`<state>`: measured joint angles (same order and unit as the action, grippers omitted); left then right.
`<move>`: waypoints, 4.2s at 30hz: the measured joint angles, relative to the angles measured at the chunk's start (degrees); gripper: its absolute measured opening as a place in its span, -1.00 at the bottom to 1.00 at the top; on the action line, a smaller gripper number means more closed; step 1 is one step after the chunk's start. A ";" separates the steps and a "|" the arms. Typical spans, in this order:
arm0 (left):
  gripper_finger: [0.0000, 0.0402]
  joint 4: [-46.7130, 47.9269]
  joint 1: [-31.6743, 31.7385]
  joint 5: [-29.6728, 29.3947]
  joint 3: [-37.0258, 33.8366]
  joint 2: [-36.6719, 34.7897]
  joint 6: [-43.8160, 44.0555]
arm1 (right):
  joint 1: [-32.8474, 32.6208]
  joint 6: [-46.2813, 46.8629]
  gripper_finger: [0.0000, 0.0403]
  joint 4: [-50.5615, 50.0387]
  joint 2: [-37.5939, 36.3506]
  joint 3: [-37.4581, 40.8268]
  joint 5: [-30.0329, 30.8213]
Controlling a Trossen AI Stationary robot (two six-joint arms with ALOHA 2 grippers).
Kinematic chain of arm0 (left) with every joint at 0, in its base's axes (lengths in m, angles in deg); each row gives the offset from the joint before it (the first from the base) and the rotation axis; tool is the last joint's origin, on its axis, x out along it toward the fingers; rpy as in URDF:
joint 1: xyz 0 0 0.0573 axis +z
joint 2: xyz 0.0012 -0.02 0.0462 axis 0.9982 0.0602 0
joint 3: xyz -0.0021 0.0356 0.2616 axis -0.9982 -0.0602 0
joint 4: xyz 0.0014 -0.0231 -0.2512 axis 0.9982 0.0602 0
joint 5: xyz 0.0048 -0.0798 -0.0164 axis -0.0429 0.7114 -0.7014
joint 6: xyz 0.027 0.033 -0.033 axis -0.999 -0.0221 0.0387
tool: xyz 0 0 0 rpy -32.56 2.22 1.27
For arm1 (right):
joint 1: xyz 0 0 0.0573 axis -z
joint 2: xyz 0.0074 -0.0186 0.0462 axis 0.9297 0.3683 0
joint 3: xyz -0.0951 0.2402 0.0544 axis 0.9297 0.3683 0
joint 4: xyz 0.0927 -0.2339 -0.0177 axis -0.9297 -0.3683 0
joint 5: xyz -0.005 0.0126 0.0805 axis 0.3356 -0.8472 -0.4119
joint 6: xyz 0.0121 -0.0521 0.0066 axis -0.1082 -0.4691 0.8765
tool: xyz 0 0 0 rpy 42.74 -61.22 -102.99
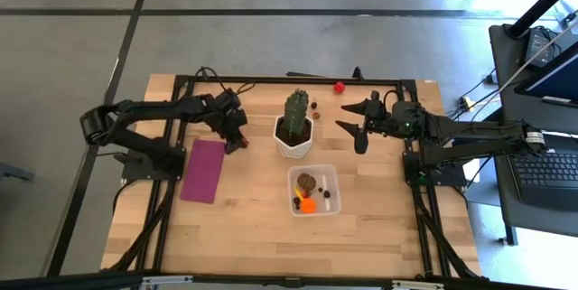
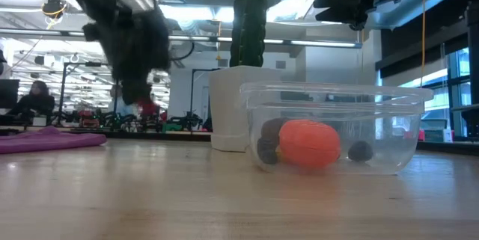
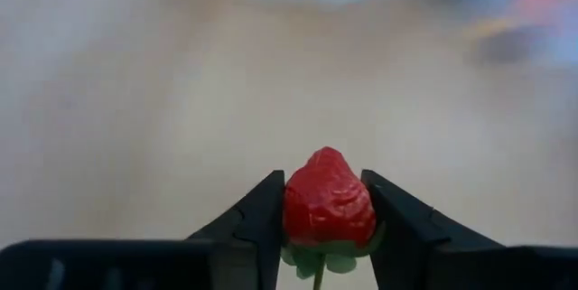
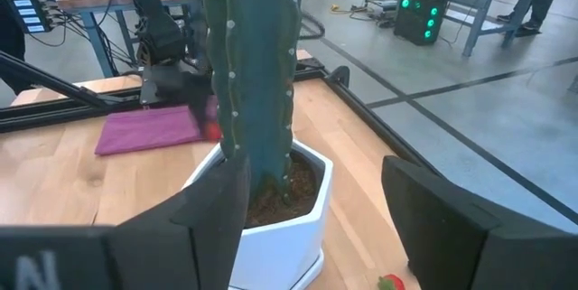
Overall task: Pick and placing Produce into tupperware
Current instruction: Put the left strawberry into the transparent bin, then put the bottom strawberry into the transparent bin
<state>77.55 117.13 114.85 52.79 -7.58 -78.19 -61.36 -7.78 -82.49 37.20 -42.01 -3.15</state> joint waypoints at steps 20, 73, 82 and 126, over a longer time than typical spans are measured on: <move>-0.40 -26.44 -37.95 -32.05 22.84 -0.62 16.66 | 0.00 -2.74 0.26 -3.03 0.02 -0.01 -0.28; -0.07 -28.47 -40.72 -33.35 34.69 38.00 26.69 | -0.02 -0.81 0.26 -13.24 -0.02 -0.02 -0.22; 0.21 -29.48 -40.45 -32.81 34.65 32.45 24.08 | -0.38 0.44 0.26 -13.19 -0.02 -0.02 -0.82; 0.22 -30.77 -13.22 -38.51 -17.82 -37.54 16.25 | 19.08 19.98 0.26 -33.95 48.62 -29.46 -8.23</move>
<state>46.78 103.91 76.34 34.96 -45.12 -61.94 -42.28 12.19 -116.44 85.82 -71.47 -11.38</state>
